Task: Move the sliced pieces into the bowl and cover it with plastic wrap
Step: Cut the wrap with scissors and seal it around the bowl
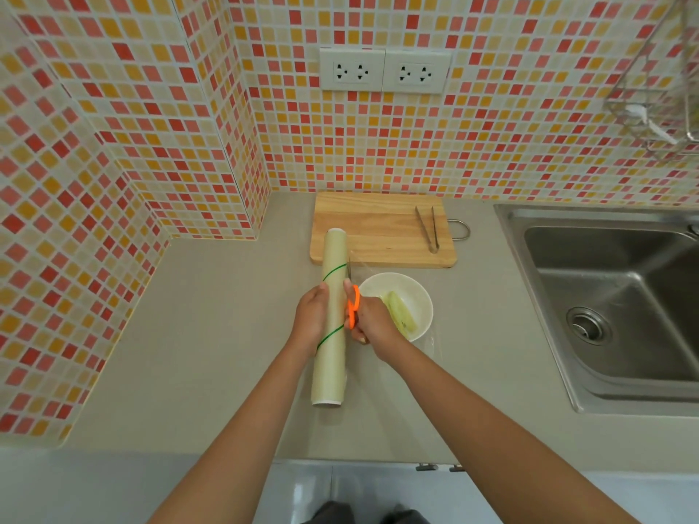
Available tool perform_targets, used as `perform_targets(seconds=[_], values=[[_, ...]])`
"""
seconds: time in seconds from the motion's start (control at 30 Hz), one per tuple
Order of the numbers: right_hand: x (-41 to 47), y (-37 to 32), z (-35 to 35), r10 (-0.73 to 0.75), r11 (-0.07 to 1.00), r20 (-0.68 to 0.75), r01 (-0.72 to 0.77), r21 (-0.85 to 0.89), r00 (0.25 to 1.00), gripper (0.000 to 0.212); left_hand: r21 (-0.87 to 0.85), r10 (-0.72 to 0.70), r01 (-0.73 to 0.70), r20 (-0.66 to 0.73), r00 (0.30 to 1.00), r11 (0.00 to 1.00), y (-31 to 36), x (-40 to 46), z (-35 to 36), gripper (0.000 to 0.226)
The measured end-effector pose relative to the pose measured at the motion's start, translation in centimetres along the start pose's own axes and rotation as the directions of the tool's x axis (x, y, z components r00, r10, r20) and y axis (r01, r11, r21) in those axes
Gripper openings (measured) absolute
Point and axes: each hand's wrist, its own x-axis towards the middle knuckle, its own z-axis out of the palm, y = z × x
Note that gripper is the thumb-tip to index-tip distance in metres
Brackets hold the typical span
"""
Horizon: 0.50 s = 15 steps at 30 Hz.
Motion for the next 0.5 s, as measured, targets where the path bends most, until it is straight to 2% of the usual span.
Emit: perform_targets(seconds=[0.17, 0.4, 0.5], values=[[1.1, -1.1, -0.2, -0.006, 0.998, 0.002, 0.006, 0.058, 1.000, 0.053, -0.003, 0.004, -0.004, 0.010, 1.000, 1.000, 0.0, -0.4, -0.1, 0.041], [2.3, -2.0, -0.5, -0.004, 1.000, 0.004, 0.004, 0.030, 1.000, 0.058, -0.016, 0.028, -0.028, 0.011, 1.000, 0.999, 0.2, -0.7, -0.3, 0.041], [2.8, -2.3, -0.8, -0.039, 0.998, 0.011, 0.038, 0.047, 0.999, 0.050, -0.024, 0.021, -0.020, 0.027, 0.999, 0.999, 0.1, -0.8, -0.3, 0.041]])
